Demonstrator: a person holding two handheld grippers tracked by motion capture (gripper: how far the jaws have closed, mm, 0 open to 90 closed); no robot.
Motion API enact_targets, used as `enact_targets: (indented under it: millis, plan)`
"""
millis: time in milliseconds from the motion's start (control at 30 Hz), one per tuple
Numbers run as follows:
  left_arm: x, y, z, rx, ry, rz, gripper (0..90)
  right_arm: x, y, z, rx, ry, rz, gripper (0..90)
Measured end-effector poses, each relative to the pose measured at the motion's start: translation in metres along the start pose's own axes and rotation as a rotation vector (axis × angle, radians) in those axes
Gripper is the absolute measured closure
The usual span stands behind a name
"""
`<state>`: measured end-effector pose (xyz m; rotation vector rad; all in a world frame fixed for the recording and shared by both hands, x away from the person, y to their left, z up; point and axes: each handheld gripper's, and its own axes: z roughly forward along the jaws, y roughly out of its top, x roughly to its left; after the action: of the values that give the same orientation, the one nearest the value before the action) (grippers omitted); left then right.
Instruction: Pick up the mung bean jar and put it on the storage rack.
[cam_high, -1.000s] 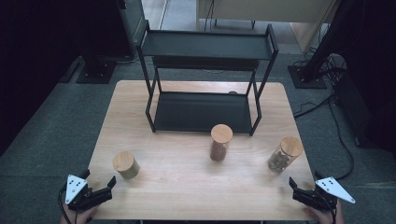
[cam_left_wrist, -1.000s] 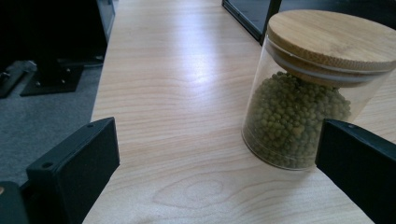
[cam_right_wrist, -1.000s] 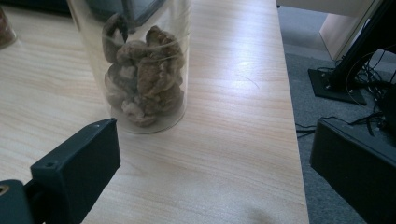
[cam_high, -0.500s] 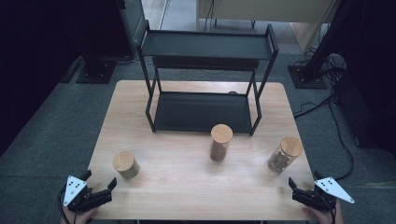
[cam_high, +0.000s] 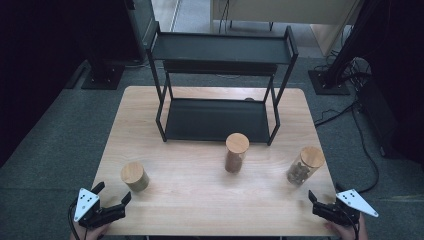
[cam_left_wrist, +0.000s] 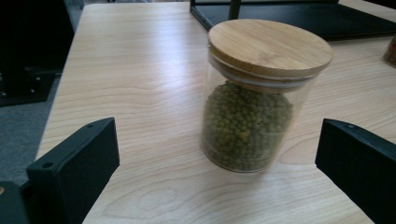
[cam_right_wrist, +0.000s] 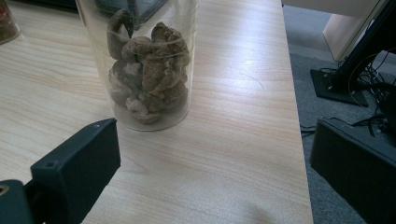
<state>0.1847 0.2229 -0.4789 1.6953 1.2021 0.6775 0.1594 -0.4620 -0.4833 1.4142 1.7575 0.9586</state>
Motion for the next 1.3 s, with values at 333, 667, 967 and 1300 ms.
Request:
enact_targets:
  millis: [333,667,967,1300]
  plan:
    - [-0.011,0.003,0.004,-0.010,-0.007,0.007,0.0,0.001,0.000,0.001,0.005,-0.002,-0.006,1.4]
    - [-0.024,0.005,0.014,0.009,-0.006,0.040,0.1,0.001,0.000,0.001,0.006,-0.003,-0.009,1.5]
    - [-0.029,0.006,0.024,0.020,0.033,0.036,0.3,0.001,0.000,0.001,0.010,-0.007,-0.006,1.5]
    - [-0.032,0.008,0.033,0.031,0.061,0.061,0.4,0.001,0.000,0.001,0.010,-0.003,-0.008,1.5]
